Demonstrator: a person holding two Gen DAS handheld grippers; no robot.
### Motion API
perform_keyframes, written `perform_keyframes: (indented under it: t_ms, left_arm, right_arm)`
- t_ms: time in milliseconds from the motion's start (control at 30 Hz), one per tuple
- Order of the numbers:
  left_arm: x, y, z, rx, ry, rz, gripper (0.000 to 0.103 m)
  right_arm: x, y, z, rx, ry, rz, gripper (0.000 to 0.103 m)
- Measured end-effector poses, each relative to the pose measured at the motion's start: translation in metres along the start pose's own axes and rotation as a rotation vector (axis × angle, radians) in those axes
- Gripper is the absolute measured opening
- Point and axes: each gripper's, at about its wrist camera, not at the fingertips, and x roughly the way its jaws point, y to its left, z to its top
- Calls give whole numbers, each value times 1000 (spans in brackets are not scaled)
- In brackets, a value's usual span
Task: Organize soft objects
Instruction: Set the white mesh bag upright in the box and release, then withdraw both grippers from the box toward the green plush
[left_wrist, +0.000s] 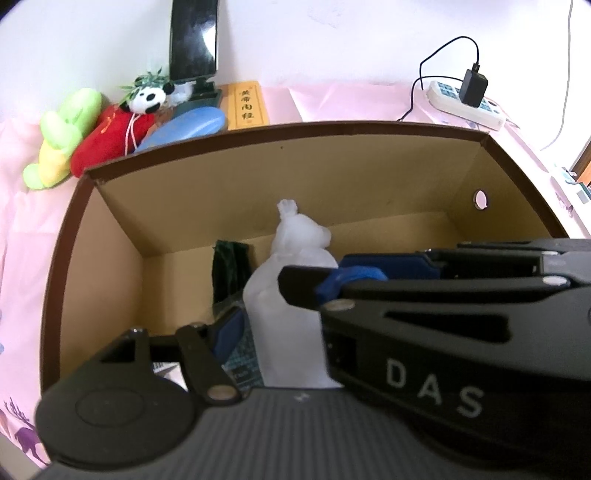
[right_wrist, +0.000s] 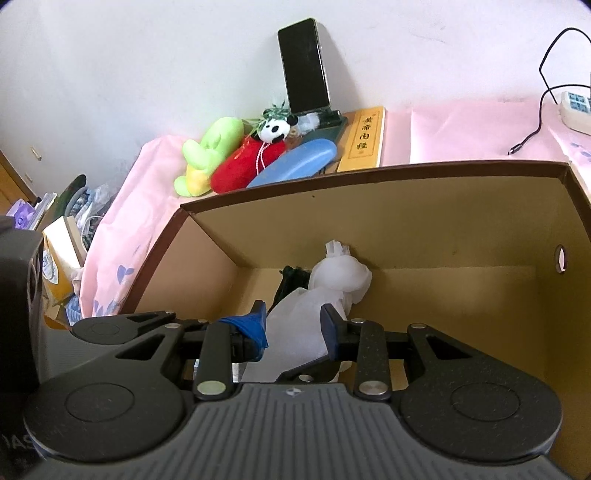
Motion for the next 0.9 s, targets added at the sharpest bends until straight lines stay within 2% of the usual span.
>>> perform_keyframes:
  t_ms: [267, 400, 733, 900]
  left_arm:
    - [-6, 0, 0, -5, -47, 3, 64]
    - [-13, 0, -1, -21, -66, 7, 64]
    - [-77, 9, -18, -42, -203, -3, 65]
    - [-104, 10, -32, -35, -229, -15, 68]
  right_arm:
    - [-6, -4, 1, 30, -39, 18, 17]
    - [-12, -2, 0, 30, -57, -3, 17]
    - [-55, -9, -5, 83, -142, 0, 16]
    - [-82, -9, -11, 78, -177, 20, 17]
